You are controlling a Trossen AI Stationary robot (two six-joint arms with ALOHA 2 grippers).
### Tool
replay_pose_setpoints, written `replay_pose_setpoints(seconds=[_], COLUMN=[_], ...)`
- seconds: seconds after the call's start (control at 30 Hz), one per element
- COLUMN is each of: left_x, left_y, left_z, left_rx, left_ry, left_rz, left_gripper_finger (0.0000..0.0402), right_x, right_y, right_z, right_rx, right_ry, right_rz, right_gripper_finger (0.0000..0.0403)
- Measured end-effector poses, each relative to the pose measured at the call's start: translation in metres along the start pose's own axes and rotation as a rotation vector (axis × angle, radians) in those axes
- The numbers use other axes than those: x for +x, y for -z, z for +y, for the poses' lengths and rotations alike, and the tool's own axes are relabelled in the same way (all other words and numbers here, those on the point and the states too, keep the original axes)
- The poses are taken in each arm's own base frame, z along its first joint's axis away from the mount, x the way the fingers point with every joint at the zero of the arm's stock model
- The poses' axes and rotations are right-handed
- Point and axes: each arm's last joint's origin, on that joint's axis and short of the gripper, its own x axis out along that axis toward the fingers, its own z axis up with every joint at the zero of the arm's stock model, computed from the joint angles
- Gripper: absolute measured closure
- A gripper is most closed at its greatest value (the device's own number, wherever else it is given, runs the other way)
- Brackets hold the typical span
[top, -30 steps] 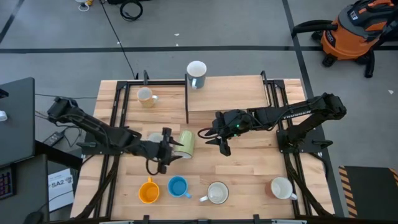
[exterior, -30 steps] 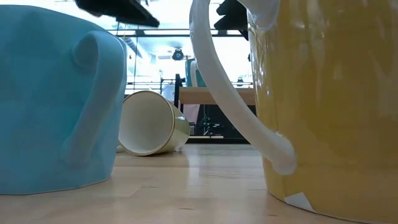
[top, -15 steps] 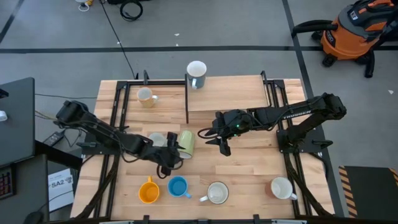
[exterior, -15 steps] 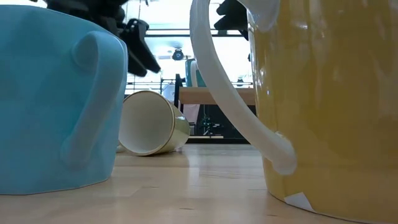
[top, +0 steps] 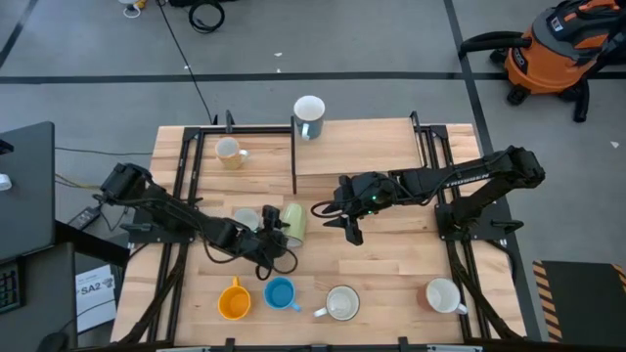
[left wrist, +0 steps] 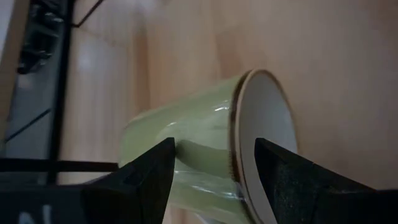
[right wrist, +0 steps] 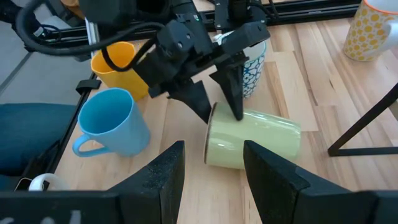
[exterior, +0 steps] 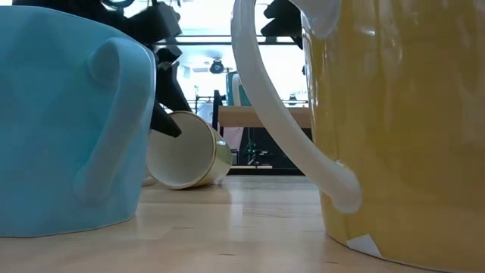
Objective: Place coffee mugs
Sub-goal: Put the green mug on the shelf
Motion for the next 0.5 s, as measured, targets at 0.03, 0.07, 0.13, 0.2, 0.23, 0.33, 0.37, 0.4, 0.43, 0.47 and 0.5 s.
replay_pose_setpoints(seconds=[0.03, 0.07, 0.13, 0.2, 0.23, 0.33, 0.37, 0.4, 0.43, 0.47, 0.5], left_x=[0.0010, 0.0018, 0.0035, 0.0035, 0.0035, 0.0041, 0.0042, 0.0042, 0.0041, 0.0041, 0.0041], left_y=[0.0005, 0.0011, 0.0020, 0.0024, 0.0026, 0.0030, 0.0031, 0.0031, 0.0030, 0.0030, 0.0030], left_z=[-0.0004, -0.0007, -0.0015, -0.0012, -0.0011, 0.0000, 0.0002, 0.0003, 0.0004, 0.0004, 0.0005], left_rx=[0.003, 0.006, 0.010, 0.009, 0.009, 0.007, 0.007, 0.006, 0.006, 0.005, 0.005], left_ry=[-0.016, -0.027, -0.051, -0.063, -0.067, -0.082, -0.085, -0.087, -0.089, -0.090, -0.092], left_rz=[0.007, 0.013, 0.024, 0.028, 0.030, 0.034, 0.035, 0.035, 0.035, 0.035, 0.035], left_gripper_finger=[0.0173, 0.0173, 0.0175, 0.0183, 0.0189, 0.0211, 0.0220, 0.0228, 0.0236, 0.0244, 0.0252], right_x=[0.0000, 0.0000, 0.0000, 0.0000, 0.0000, 0.0000, 0.0000, 0.0000, 0.0000, 0.0000, 0.0000], right_y=[0.0000, 0.0000, 0.0000, 0.0000, 0.0000, 0.0000, 0.0000, 0.0000, 0.0000, 0.0000, 0.0000], right_z=[0.0000, 0.0000, 0.0000, 0.0000, 0.0000, 0.0000, 0.0000, 0.0000, 0.0000, 0.0000, -0.0001], right_rx=[0.000, 0.000, 0.000, 0.000, 0.000, 0.000, 0.000, 0.000, 0.000, 0.000, 0.000], right_ry=[0.000, 0.000, 0.000, 0.000, 0.000, 0.000, 0.000, 0.000, 0.000, 0.000, 0.000], right_rz=[0.000, 0.000, 0.000, 0.000, 0.000, 0.000, 0.000, 0.000, 0.000, 0.000, 0.000], right_gripper_finger=[0.0233, 0.0233, 0.0233, 0.0233, 0.0233, 0.0233, 0.0233, 0.0233, 0.0233, 0.0233, 0.0233])
